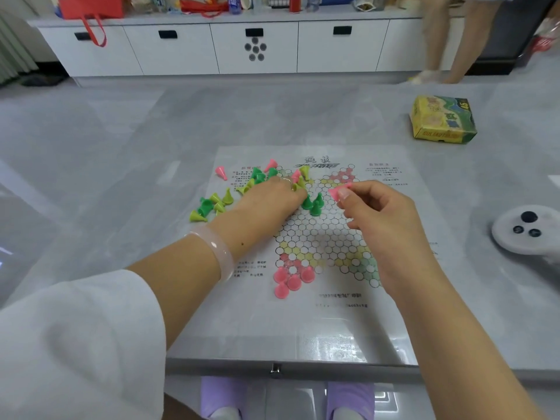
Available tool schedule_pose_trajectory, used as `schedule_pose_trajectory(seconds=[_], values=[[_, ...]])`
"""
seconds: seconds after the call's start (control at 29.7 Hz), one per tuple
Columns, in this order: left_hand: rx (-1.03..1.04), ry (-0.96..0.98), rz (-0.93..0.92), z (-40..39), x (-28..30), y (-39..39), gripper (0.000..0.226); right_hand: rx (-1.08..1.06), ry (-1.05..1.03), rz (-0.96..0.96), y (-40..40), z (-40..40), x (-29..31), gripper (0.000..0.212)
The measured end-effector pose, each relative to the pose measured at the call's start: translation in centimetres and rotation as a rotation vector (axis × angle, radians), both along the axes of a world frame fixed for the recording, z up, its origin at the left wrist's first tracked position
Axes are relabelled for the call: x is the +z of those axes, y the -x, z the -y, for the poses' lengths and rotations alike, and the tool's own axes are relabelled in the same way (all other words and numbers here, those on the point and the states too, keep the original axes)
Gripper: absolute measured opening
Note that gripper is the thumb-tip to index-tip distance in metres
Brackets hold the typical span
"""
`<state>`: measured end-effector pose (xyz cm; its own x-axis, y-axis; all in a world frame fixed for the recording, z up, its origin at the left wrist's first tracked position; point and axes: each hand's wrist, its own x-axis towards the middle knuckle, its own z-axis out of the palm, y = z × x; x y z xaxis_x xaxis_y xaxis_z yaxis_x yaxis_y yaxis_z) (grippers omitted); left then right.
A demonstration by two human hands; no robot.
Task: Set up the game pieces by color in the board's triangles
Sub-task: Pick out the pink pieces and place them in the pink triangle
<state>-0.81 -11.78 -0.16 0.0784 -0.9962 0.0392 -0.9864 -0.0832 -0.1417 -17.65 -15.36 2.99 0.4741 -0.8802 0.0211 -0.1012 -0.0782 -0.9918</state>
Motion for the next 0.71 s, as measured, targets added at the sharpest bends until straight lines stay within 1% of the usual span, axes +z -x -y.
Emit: schedule_pose_trajectory(seconds=[0.1, 0.2, 0.34, 0.44, 0.54, 0.57, 0.61, 0.64, 0.71], values=[[-0.013, 0.013, -0.055, -0.2, 0.0, -0.2, 0.036, 0.0, -0.002, -0.003, 0.0, 0.0, 0.0, 0.005], [-0.015, 0.065, -0.193, -0.4, 0.3, -0.6, 0.028, -0.006, -0.003, -0.005, 0.0, 0.2, -0.1, 0.005], [0.076, 0.185, -0.444, -0.9, 1.6, -0.8, 0.021, -0.004, -0.006, -0.002, -0.1, 0.2, 0.0, 0.007], [0.218, 0.284, -0.724, -1.5, 2.9, -0.5, 0.012, -0.001, -0.008, -0.002, -0.1, 0.1, 0.0, 0.009], [0.375, 0.339, -0.96, -1.9, 3.3, -0.7, 0.009, 0.0, -0.006, -0.004, -0.1, 0.0, 0.0, 0.007], [0.437, 0.365, -1.086, -2.0, 3.3, -0.8, 0.01, 0.001, -0.006, -0.005, -0.1, 0.0, 0.0, 0.007], [0.503, 0.397, -1.265, -2.2, 3.3, -1.0, 0.01, 0.002, -0.006, -0.005, -0.1, -0.1, 0.0, 0.006], [0.569, 0.438, -1.492, -2.4, 3.4, -1.2, 0.009, 0.004, -0.003, -0.005, -0.2, -0.1, 0.0, 0.007], [0.675, 0.544, -2.019, -3.2, 3.6, -1.3, 0.01, 0.004, -0.001, -0.01, -0.3, -0.1, 0.0, 0.007]])
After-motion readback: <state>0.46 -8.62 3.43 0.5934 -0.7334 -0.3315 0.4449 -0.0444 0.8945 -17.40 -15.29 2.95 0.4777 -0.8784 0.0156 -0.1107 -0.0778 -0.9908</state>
